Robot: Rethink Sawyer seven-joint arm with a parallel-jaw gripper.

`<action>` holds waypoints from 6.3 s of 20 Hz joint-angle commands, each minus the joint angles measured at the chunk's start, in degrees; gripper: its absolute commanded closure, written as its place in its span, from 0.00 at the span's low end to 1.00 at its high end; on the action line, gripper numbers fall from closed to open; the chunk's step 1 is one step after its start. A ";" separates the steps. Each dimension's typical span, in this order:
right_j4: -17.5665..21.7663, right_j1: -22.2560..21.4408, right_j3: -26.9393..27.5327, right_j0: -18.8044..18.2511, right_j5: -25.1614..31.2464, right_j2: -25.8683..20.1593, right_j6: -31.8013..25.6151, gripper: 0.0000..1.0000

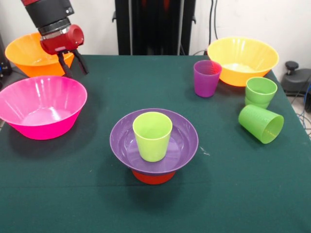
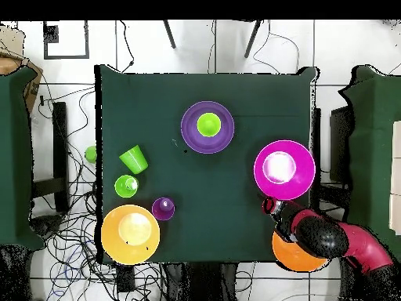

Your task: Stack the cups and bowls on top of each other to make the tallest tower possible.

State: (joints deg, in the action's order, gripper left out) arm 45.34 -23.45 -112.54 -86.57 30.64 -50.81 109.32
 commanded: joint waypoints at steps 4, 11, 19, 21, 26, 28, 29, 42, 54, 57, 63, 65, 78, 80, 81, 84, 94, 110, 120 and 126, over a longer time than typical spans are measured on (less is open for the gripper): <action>2.14 -5.21 0.10 2.88 1.44 -2.34 -10.41 0.00; -1.26 -16.82 -7.05 3.63 -0.53 -5.73 -3.63 0.00; 3.29 -16.25 -6.28 8.07 -6.45 0.04 1.63 0.00; 6.54 -14.53 -5.31 10.01 -9.66 2.98 3.15 0.00; 9.56 -15.63 -5.15 12.75 -13.90 7.27 4.42 0.00; 10.16 -13.30 -2.77 13.94 -15.36 8.57 3.01 0.00; 10.87 -12.47 -1.93 14.43 -16.26 9.40 3.14 0.00; 3.44 -12.86 -2.11 13.89 -11.57 8.91 -0.64 0.00; -15.80 -25.30 -7.06 6.44 9.73 -5.43 -12.98 0.00; -17.40 -26.16 -7.18 6.20 11.50 -7.06 -12.11 0.00; -12.19 -20.51 -5.59 7.27 9.03 -4.22 -11.07 0.00; -9.80 -17.27 -5.44 7.02 6.76 -2.34 -10.61 0.00; -14.61 -26.04 -7.73 3.93 16.99 -3.04 -10.35 0.00; -17.31 -30.28 -9.69 3.23 19.05 -4.63 -9.92 0.00; -18.44 -31.90 -10.16 3.15 20.27 -5.12 -9.82 0.00; -20.62 -35.47 -9.63 4.32 24.51 -5.13 -9.40 0.00; -13.95 -31.75 -8.23 13.56 20.01 2.70 2.36 0.00; -16.92 -28.36 -9.47 19.70 15.72 11.07 1.24 0.00; -15.66 -25.91 -6.22 15.42 17.89 10.66 -5.87 0.00; -11.36 -21.14 -5.37 15.70 12.98 12.66 -4.20 0.00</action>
State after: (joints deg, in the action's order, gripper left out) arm 28.39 -51.14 -120.03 -72.73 44.75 -41.45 109.63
